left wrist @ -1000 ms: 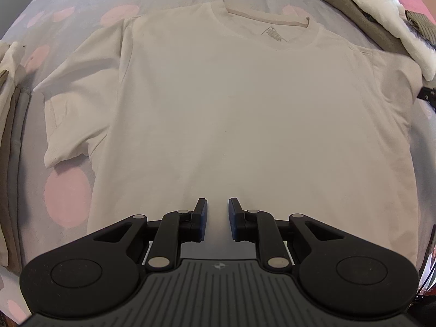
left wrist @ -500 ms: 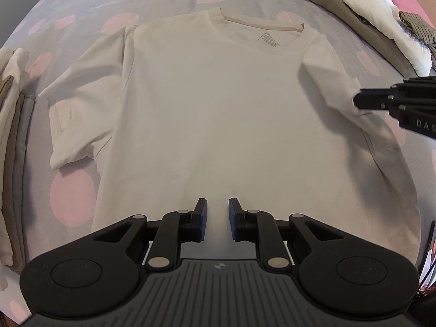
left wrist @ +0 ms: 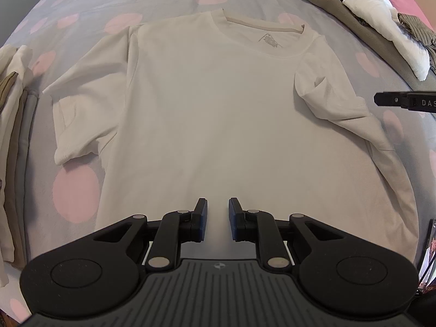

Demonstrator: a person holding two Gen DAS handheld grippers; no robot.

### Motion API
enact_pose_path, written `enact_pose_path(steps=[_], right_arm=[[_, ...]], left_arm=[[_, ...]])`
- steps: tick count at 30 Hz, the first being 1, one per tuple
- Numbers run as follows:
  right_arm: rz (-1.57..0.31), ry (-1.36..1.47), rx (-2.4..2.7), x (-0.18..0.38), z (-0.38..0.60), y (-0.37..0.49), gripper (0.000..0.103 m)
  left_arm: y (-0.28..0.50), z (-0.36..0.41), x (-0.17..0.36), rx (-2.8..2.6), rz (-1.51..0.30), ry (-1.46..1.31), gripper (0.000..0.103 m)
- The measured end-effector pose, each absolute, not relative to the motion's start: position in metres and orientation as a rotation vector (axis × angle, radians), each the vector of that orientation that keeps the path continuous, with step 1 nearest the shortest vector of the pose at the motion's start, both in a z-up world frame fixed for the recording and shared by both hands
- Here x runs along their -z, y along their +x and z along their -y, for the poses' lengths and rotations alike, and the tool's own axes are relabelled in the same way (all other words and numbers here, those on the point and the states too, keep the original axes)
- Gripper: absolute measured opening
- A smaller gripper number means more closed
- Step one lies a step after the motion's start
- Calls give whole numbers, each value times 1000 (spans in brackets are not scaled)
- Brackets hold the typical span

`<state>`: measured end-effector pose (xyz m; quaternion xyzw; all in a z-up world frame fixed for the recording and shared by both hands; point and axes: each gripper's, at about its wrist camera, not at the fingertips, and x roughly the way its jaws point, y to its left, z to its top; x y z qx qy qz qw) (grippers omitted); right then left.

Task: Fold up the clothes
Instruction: 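Grasp the sleeve with the right gripper and fold it toward the shirt middle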

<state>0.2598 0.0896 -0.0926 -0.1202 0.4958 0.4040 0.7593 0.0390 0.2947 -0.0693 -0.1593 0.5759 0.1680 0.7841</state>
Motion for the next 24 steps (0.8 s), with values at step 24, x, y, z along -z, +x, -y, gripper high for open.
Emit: enact_pose_path(steps=[24], right_arm=[[-1057,-210,-603,65,8,279,3]], left_arm=[[41,-280,74,-343,-1248,-303,15]])
